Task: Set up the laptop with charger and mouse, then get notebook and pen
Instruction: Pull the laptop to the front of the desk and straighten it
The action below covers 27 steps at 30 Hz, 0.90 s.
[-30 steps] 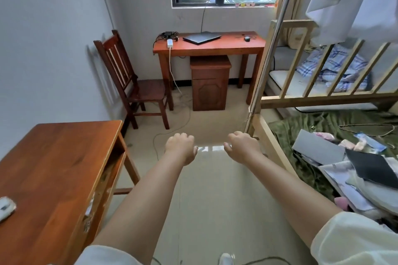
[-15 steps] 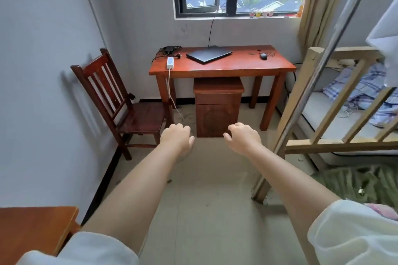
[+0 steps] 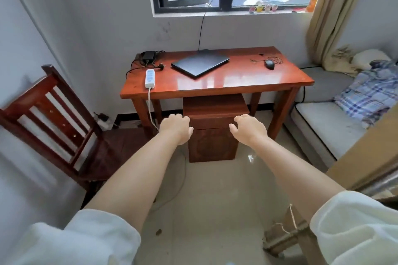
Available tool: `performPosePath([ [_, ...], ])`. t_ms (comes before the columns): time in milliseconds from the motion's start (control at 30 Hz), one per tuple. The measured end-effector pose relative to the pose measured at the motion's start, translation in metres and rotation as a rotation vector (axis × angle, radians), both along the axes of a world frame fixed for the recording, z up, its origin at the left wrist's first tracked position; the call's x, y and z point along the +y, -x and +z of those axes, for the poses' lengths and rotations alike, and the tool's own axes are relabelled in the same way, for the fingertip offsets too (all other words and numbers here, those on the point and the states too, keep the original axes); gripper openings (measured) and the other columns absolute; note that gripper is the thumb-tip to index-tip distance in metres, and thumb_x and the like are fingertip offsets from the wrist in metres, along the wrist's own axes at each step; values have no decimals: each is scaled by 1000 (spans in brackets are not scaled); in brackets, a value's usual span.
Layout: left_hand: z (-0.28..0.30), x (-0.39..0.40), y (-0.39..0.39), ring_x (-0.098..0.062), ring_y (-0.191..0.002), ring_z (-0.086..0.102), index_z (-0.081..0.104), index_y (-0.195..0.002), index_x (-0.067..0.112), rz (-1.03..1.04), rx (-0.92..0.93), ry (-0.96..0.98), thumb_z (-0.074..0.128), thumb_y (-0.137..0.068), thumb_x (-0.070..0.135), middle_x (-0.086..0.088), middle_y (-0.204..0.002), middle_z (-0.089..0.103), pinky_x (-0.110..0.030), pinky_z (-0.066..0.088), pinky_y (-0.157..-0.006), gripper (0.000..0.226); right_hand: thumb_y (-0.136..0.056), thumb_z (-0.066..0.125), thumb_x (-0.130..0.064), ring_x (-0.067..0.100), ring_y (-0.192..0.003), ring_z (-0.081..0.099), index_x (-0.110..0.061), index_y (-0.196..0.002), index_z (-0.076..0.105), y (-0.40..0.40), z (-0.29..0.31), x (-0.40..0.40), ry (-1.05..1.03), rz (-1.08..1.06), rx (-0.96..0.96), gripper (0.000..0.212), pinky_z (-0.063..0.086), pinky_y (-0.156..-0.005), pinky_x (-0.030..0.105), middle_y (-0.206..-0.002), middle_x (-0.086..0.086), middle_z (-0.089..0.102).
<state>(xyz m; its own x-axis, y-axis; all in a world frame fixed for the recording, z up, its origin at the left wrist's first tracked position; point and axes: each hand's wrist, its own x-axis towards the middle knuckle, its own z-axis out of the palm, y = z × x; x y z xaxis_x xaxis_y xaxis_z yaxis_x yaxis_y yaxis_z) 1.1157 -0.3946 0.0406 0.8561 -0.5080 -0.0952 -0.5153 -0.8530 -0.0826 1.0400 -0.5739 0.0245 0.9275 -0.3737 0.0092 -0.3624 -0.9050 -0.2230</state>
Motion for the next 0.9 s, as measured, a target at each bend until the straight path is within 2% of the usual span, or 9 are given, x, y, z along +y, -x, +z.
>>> performPosePath([
  [133, -18, -42, -95, -31, -114, 49, 49, -117, 7, -7, -3, -55, 36, -96, 35, -13, -124, 54, -40, 43, -91, 38, -93, 38, -31, 32, -114, 52, -8, -119, 53, -88, -19, -48, -70, -35, -2, 37, 46, -89, 40, -129, 13, 53],
  [367, -38, -110, -270, -32, -121, 43, 44, -124, 8, 64, 61, -110, 34, -96, 35, -14, -132, 48, -42, 38, -98, 40, -93, 39, -29, 33, -112, 52, -6, -118, 53, -262, -39, -137, -80, -9, 40, 37, 47, -86, 40, -127, 14, 54],
  [600, -40, -161, -411, -32, -120, 43, 46, -122, 8, 101, 103, -77, 33, -96, 34, -15, -130, 50, -41, 39, -95, 38, -94, 35, -27, 32, -110, 52, -5, -119, 50, -419, -34, -196, -66, 15, 92, 36, 45, -81, 36, -125, 15, 54],
  [800, -65, -201, -532, -31, -122, 43, 47, -121, 9, 139, 147, -36, 34, -95, 35, -13, -130, 50, -40, 40, -96, 38, -92, 39, -25, 34, -110, 52, -3, -109, 55, -539, -47, -250, -39, -42, 88, 32, 46, -84, 38, -122, 18, 56],
  [900, -85, -217, -585, -30, -122, 43, 47, -119, 10, 200, 229, 8, 37, -95, 36, -12, -130, 51, -40, 40, -96, 38, -91, 40, -24, 35, -110, 53, -3, -108, 57, -596, -59, -278, -34, -97, 123, 32, 46, -86, 38, -121, 20, 57],
])
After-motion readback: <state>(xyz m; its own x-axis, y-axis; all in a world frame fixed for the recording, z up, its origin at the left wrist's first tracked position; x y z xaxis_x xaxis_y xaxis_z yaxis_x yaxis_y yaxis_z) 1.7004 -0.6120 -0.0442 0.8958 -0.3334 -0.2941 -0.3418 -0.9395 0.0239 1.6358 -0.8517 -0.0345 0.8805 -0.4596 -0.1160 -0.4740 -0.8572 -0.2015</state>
